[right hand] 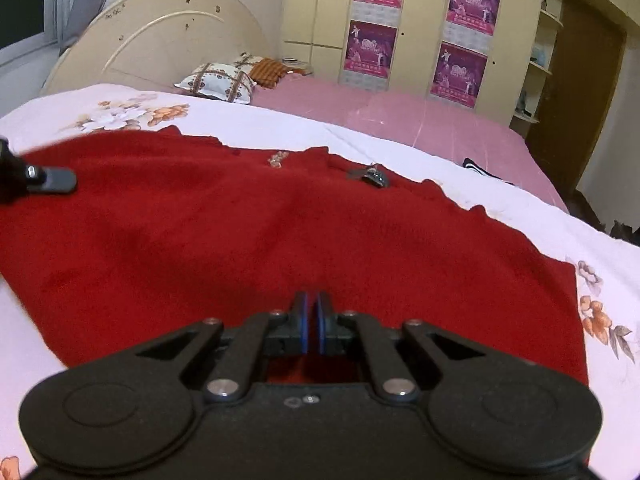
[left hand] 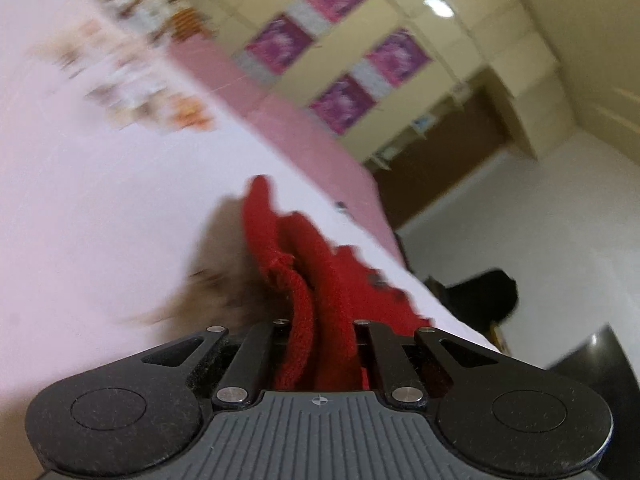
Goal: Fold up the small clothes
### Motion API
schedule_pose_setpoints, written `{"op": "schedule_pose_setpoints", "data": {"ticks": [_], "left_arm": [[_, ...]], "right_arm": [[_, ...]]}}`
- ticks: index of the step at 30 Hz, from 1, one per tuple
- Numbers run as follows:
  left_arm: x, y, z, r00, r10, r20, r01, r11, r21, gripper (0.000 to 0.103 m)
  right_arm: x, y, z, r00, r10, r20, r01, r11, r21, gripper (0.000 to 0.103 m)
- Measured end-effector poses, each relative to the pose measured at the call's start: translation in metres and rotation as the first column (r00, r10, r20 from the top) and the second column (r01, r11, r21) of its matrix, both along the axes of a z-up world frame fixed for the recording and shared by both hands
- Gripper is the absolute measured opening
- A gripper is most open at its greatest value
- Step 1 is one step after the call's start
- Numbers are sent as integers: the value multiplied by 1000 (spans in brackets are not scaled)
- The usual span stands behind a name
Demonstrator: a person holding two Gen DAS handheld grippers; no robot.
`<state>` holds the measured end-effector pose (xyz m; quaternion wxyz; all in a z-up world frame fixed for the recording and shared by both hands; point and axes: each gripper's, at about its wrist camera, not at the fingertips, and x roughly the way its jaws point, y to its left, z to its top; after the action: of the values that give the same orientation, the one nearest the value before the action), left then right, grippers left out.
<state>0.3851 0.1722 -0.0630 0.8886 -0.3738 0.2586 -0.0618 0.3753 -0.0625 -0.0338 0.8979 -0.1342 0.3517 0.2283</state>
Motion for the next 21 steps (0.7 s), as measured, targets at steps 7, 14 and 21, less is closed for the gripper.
{"op": "schedule_pose_setpoints", "data": {"ticks": [7,14,21], "left_arm": [[46,-114,67,962,-270,33,262,953,152,8],[94,-253,16,865,-464,-190,497,844,203,8],[69,-242,42,852,-511,-116,524,831,186,88]], "right_arm": [[3,-119,28,945,-291,-152,328,804,497,26],[-22,-230,48,887,-373,-273,452,578,679,74],[-34,-273,26,856,-353,-377,511,473,717,75]]}}
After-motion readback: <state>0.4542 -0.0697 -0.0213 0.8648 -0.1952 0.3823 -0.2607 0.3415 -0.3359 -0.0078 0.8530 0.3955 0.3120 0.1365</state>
